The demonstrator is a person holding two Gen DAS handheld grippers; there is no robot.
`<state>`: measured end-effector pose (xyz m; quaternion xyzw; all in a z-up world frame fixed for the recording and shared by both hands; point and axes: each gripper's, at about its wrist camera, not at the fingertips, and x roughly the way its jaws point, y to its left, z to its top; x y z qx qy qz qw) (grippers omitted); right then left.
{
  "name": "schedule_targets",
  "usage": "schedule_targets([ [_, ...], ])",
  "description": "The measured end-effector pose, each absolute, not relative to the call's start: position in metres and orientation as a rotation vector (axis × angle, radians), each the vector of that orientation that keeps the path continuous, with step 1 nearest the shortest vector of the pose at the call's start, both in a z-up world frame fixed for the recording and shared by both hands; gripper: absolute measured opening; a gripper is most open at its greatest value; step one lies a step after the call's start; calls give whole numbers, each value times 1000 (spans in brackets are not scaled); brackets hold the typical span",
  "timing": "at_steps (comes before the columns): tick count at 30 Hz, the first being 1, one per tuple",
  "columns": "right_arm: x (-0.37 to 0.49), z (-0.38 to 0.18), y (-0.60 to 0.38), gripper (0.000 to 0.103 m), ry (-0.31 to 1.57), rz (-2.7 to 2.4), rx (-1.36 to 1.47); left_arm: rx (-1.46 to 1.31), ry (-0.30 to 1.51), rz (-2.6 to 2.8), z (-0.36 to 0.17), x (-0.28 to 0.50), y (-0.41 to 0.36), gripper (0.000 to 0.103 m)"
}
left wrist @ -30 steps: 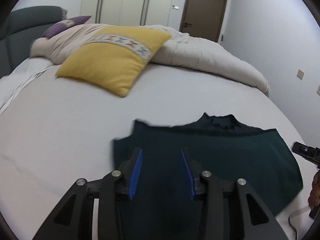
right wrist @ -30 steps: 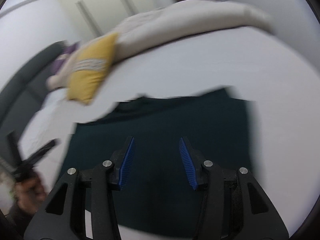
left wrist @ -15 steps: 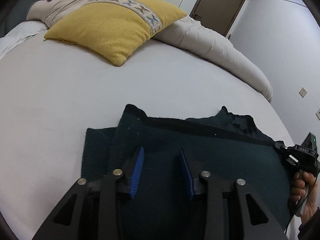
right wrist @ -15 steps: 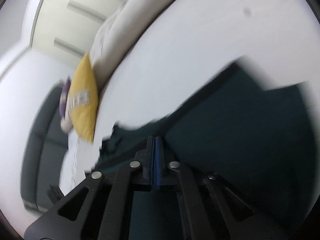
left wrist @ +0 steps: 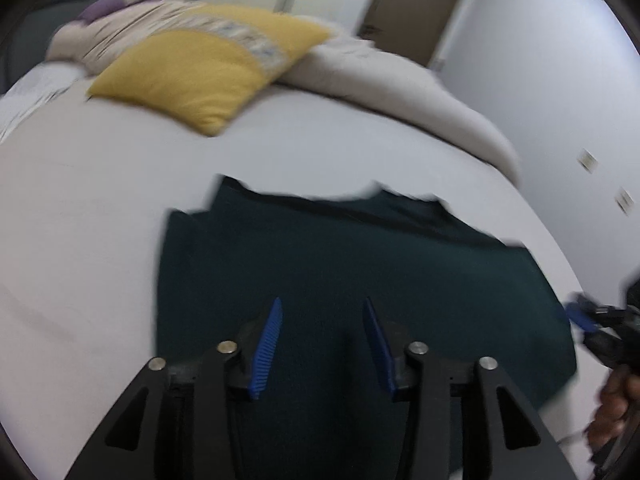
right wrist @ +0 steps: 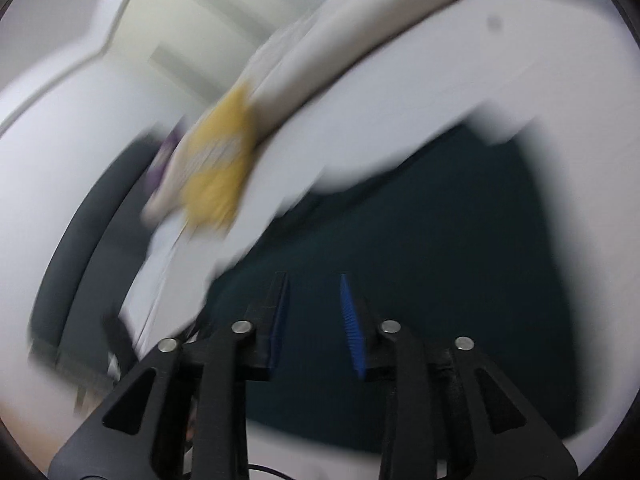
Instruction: Fold small clothes
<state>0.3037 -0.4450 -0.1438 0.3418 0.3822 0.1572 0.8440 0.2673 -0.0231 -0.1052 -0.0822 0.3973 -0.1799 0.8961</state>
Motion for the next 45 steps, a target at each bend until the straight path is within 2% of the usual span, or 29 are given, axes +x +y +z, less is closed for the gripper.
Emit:
schedule_targets([
  [1, 302, -154, -423, 27, 850, 392, 726, -124, 828, -383, -106, 254, -31, 60],
  [2, 302, -168, -400, 27, 903, 453, 733, -80, 845, -380, -112, 245, -36, 61],
  [4, 306, -193, -378, 25, 991, 472, 702, -66, 912, -352, -131, 243, -31, 60],
  [5, 307, -205, -379, 21, 1009, 439, 697, -84, 926, -353, -138, 244, -25, 55],
  [6, 306, -210, -386, 15, 993, 438, 729, -101, 908, -364, -139, 243, -18, 53],
  [7, 304, -212, -399, 15, 973, 419, 776, -97, 912, -362, -138, 242, -15, 49],
  [13, 274, -220, -507, 13, 815, 167, 967, -89, 909, -369, -141, 239, -14, 49],
  [17, 239, -217, -567, 13, 735, 5, 1000, -91, 905, -374, -142, 241, -14, 49],
  [20, 222, -204, -580, 17, 706, -93, 950, -94, 903, -379, -143, 241, -13, 49],
  [23, 213, -186, -575, 35, 693, -181, 881, -94, 900, -379, -143, 242, -13, 49],
  [24, 209, -180, -565, 37, 675, -181, 873, -95, 899, -380, -143, 242, -13, 49],
  [32, 199, -124, -502, 41, 674, -1, 749, -134, 857, -336, -119, 224, 5, 49],
  [33, 199, -118, -494, 42, 680, 30, 735, -154, 820, -317, -111, 218, 16, 51],
  [35, 206, -109, -478, 42, 694, 83, 713, -208, 764, -258, -98, 212, 41, 68],
  [36, 210, -106, -469, 43, 704, 103, 707, -240, 753, -226, -96, 212, 55, 69],
  [40, 240, -100, -433, 43, 750, 187, 676, -390, 875, -214, -116, 238, 93, 70],
  [45, 284, -103, -391, 43, 811, 293, 650, -575, 993, -317, -144, 260, 103, 70],
])
